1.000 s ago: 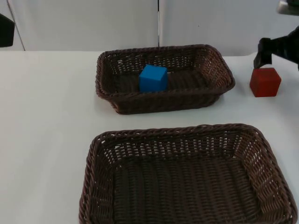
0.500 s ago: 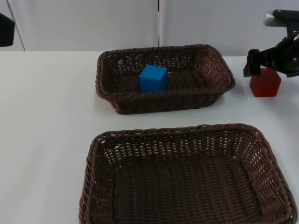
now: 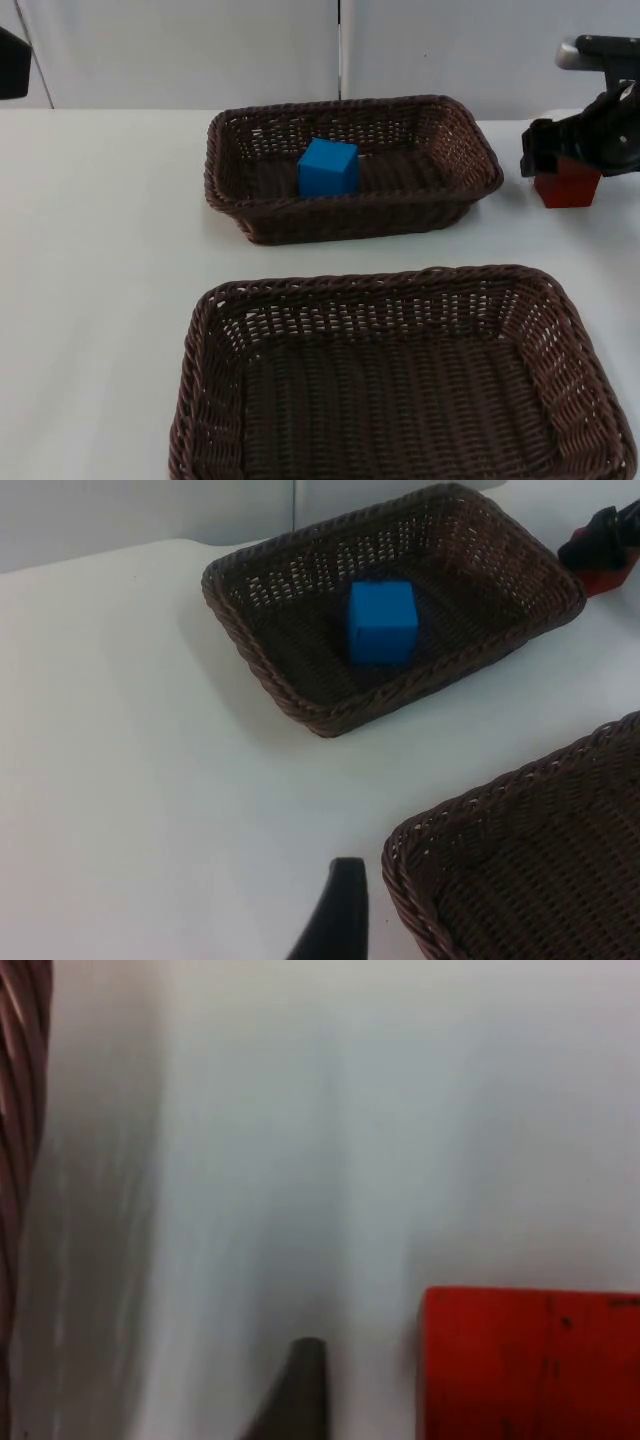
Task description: Pick up one cube with the left hand and place it into the upper basket. Pick up one cube with the right hand and place it into the lower basket.
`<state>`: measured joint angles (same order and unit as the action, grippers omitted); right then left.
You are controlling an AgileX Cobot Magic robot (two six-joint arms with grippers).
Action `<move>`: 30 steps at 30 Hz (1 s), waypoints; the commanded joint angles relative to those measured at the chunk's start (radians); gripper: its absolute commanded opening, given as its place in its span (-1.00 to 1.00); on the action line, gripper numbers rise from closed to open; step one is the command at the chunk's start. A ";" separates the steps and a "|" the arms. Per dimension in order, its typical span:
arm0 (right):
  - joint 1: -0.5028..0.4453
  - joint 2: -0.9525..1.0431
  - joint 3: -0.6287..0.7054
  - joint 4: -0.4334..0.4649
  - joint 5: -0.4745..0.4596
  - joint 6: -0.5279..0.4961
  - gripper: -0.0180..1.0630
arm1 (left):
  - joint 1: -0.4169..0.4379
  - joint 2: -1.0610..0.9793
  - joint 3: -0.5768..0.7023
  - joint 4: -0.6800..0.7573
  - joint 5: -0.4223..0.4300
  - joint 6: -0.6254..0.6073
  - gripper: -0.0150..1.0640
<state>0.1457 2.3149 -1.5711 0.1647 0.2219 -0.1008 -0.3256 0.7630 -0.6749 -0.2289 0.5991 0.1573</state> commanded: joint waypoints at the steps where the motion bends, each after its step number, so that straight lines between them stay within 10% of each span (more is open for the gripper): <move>1: 0.004 0.001 -0.003 -0.004 0.008 -0.007 0.35 | 0.002 -0.006 0.007 0.006 -0.011 -0.005 0.46; 11: 0.004 -0.047 -0.003 -0.004 0.057 -0.007 -0.98 | 0.002 -0.006 0.007 0.006 -0.011 -0.005 0.46; 30: 0.004 -0.428 -0.003 -0.034 0.304 -0.024 -0.97 | 0.002 -0.006 0.007 0.012 -0.010 -0.005 0.46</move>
<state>0.1457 1.9071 -1.5711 0.1381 0.5102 -0.1173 -0.3256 0.7630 -0.6749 -0.2289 0.5967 0.1573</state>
